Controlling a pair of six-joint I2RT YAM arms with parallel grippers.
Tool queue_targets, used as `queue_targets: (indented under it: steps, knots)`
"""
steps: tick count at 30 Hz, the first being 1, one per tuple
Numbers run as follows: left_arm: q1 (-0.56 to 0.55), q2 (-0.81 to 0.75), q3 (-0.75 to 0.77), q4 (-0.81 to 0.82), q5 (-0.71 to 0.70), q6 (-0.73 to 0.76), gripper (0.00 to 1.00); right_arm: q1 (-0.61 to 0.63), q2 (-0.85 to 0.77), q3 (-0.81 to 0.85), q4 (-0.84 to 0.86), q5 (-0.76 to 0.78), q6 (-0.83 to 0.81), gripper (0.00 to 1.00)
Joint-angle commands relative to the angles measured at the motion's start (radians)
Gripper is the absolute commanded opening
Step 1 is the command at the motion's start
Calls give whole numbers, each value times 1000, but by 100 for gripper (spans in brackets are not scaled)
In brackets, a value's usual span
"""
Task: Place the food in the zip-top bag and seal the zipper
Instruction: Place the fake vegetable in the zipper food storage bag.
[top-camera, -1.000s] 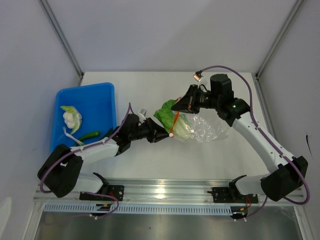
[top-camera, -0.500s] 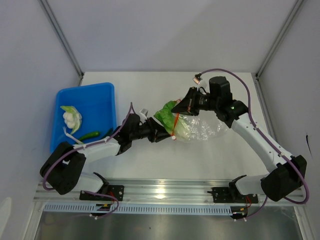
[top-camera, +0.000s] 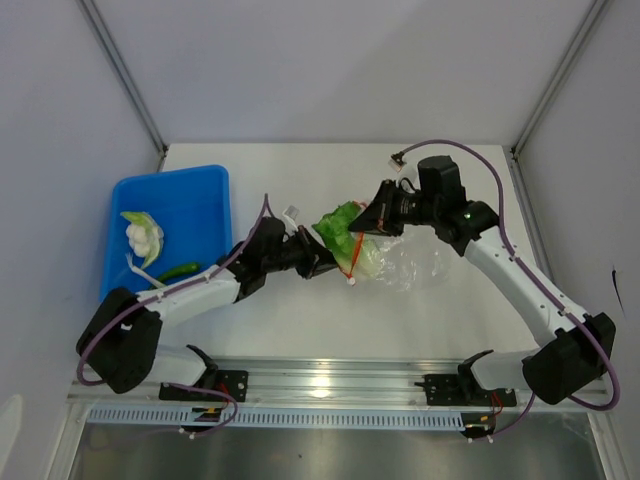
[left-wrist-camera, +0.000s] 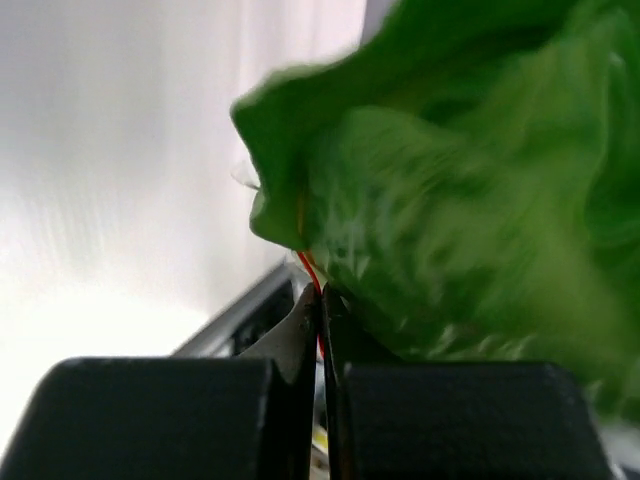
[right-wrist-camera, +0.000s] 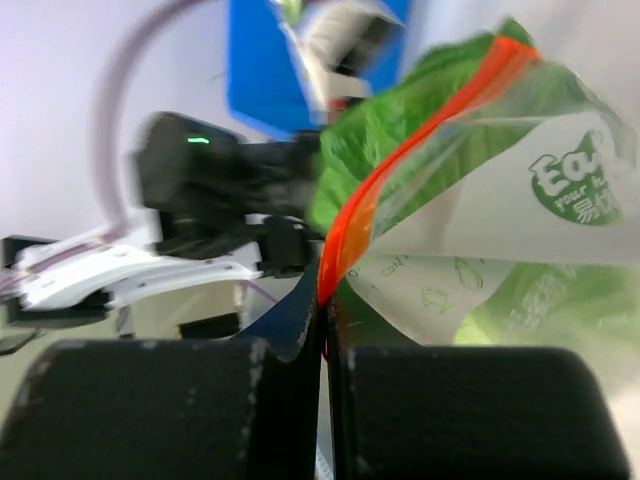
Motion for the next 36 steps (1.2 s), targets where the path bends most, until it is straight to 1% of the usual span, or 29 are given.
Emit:
queue_targets:
  steps: [1, 2, 3, 4, 5, 6, 7, 8, 9, 10, 11, 12, 14, 15, 16, 19, 21, 23, 24, 25, 26, 28, 29, 30, 31, 32, 34, 35, 36]
  knots:
    - [-17, -153, 153, -272, -176, 283, 0, -11, -41, 49, -198, 105, -150, 0]
    - [-20, -178, 172, -304, -213, 390, 1, -11, -37, 65, -240, 142, -176, 0]
    - [-26, -194, 245, -408, -233, 447, 1, -10, -31, 71, -274, 206, -225, 0]
    - [-32, -214, 273, -464, -283, 545, 0, -10, -26, 79, -337, 238, -247, 0]
    - [-37, -217, 329, -505, -305, 594, 1, -10, -16, 89, -360, 271, -265, 0]
    - [-43, -218, 354, -533, -311, 644, 1, -10, -9, 95, -375, 298, -282, 0]
    - [-58, -218, 405, -597, -322, 684, 1, -14, -2, 105, -406, 349, -305, 0]
    - [-66, -214, 461, -636, -357, 749, 1, -14, 11, 118, -428, 374, -314, 0]
    - [-76, -206, 488, -669, -354, 777, 1, -14, 32, 157, -443, 390, -323, 0]
    - [-81, -200, 567, -740, -339, 806, 1, -13, 40, 183, -483, 410, -331, 0]
    - [-89, -205, 583, -763, -341, 813, 1, -8, 44, 212, -504, 417, -333, 0]
    - [-110, -215, 595, -769, -339, 820, 1, 1, 41, 276, -520, 421, -337, 0]
    - [-125, -244, 595, -769, -336, 827, 0, 26, 26, 315, -535, 444, -342, 0]
    - [-126, -246, 592, -766, -336, 825, 1, 23, 14, 303, -528, 443, -342, 0]
    - [-126, -242, 576, -765, -345, 828, 1, -6, 15, 281, -503, 437, -344, 0]
    - [-119, -171, 549, -785, -383, 828, 1, -46, 55, 177, -469, 398, -362, 0]
    - [-118, -124, 526, -771, -385, 830, 0, -49, 72, 160, -481, 429, -377, 0]
    - [-118, -116, 532, -782, -376, 828, 1, -51, 61, 198, -497, 440, -386, 0]
    - [-119, -142, 529, -765, -346, 828, 0, -51, 49, 223, -503, 455, -393, 0]
    - [-119, -163, 526, -745, -322, 822, 0, -51, 35, 256, -530, 467, -396, 0]
    - [-119, -186, 520, -724, -299, 817, 0, -51, 11, 326, -546, 483, -402, 0]
    - [-122, -235, 500, -650, -241, 801, 1, -51, -9, 382, -575, 521, -419, 0]
    - [-122, -235, 494, -638, -232, 796, 1, -51, -26, 387, -574, 526, -425, 0]
    - [-127, -226, 488, -631, -227, 797, 1, -52, -34, 367, -554, 535, -428, 0]
    - [-130, -185, 477, -618, -220, 799, 1, -54, -40, 332, -538, 536, -428, 0]
    - [-130, -156, 468, -614, -204, 794, 1, -56, -40, 244, -520, 530, -423, 0]
    - [-130, -95, 441, -592, -152, 772, 1, -54, -23, 151, -476, 485, -414, 0]
    - [-130, -46, 436, -581, -137, 762, 1, -56, -14, 114, -469, 480, -410, 0]
    - [-130, -34, 427, -572, -123, 747, 1, -54, 3, 74, -471, 481, -406, 0]
